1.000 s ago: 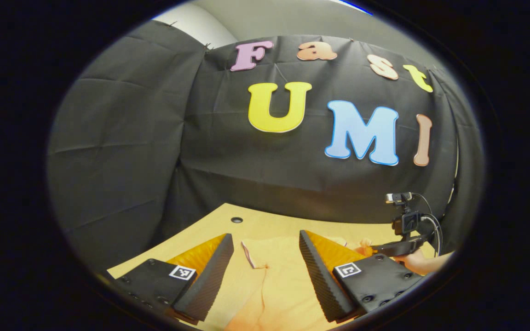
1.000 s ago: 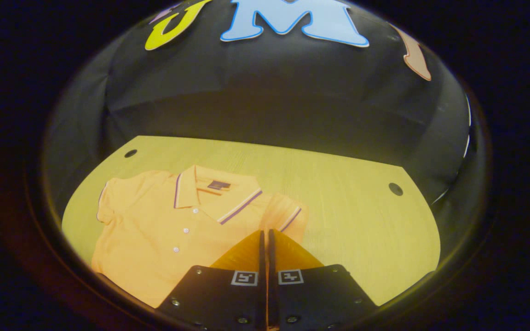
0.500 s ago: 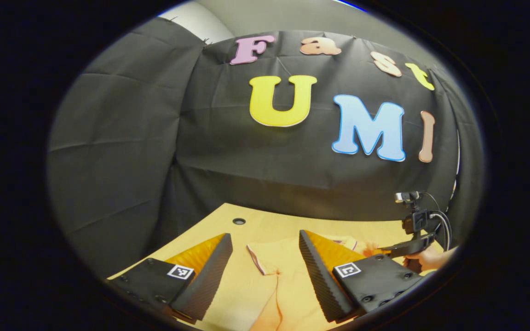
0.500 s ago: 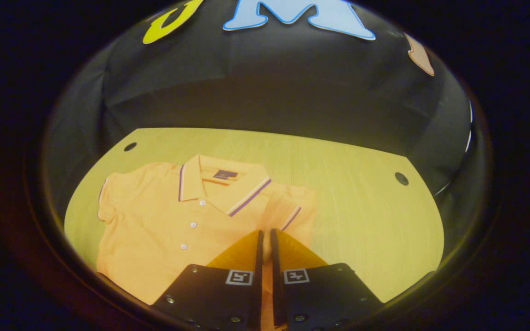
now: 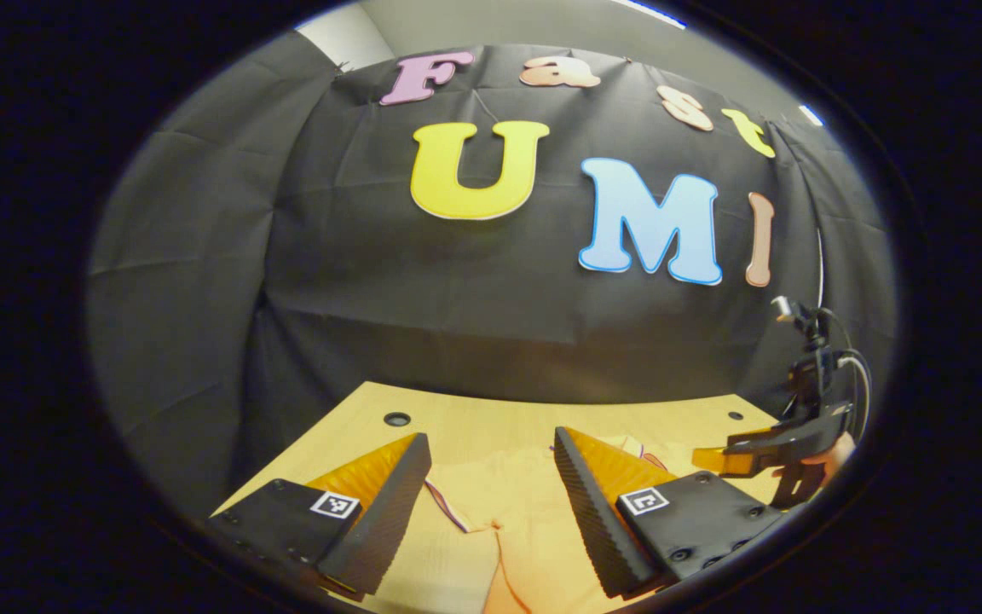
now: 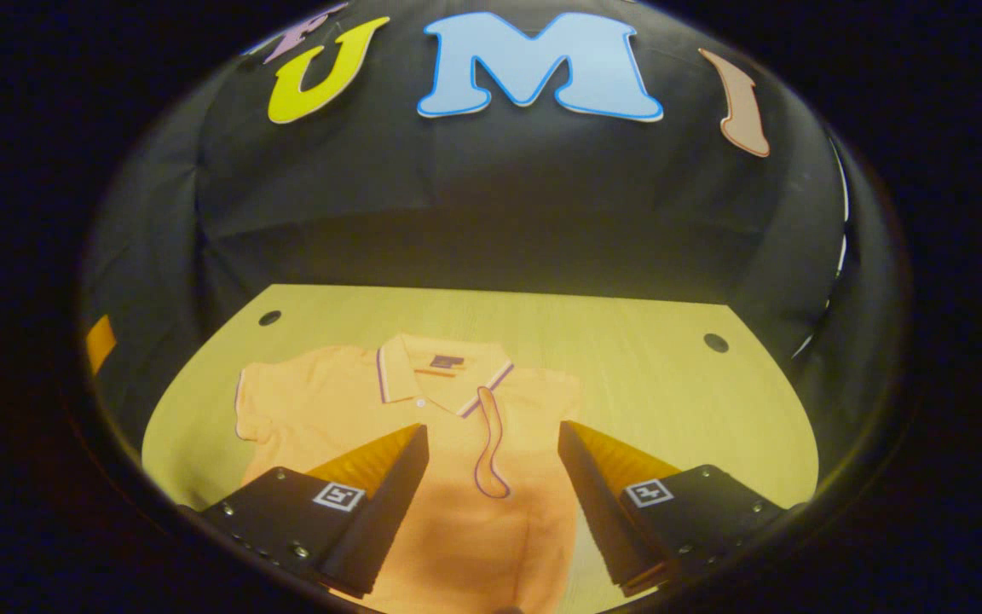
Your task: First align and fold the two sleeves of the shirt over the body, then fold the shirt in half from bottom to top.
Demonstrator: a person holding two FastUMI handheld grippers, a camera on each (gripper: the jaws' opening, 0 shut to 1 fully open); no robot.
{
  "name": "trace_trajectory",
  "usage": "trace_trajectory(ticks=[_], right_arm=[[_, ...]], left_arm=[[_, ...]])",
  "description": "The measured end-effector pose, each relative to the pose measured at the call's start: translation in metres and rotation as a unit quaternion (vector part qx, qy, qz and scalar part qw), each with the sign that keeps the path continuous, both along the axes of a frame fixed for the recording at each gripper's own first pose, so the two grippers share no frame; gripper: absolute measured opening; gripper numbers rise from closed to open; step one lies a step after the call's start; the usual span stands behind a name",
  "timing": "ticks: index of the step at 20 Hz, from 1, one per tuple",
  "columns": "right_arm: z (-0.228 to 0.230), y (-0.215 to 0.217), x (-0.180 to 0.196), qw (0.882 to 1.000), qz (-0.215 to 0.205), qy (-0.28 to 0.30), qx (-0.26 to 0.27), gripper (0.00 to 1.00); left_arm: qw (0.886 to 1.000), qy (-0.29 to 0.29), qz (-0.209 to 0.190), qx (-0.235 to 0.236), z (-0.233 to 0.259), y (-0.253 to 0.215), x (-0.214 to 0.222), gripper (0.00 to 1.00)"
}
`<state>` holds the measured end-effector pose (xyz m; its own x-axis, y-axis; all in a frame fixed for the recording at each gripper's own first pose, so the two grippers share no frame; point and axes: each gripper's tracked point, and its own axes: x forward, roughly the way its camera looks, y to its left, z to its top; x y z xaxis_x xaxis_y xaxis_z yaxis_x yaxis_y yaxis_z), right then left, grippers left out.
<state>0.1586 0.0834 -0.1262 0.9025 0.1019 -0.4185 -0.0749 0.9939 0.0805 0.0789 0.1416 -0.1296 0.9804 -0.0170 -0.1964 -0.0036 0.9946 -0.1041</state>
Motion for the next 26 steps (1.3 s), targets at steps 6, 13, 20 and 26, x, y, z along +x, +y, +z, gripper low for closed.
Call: trace_trajectory(ticks=[6, 13, 20, 26], right_arm=[[0.053, 0.015, -0.06, 0.998, -0.022, -0.058, 0.002, 0.94], [0.09, 0.026, -0.11, 0.996, -0.033, -0.084, 0.024, 0.98], [0.1, 0.03, -0.136, 0.996, -0.028, -0.086, 0.009, 0.97], [0.106, 0.029, -0.149, 0.996, -0.034, -0.086, 0.011, 0.97]], left_arm=[[0.999, 0.048, -0.002, -0.002, -0.071, 0.024, 0.061, 0.95], [0.993, 0.114, 0.032, -0.017, -0.151, 0.046, 0.109, 0.94], [0.984, 0.168, 0.048, -0.012, -0.204, 0.064, 0.134, 0.95], [0.978, 0.204, 0.041, -0.014, -0.228, 0.061, 0.142, 0.95]])
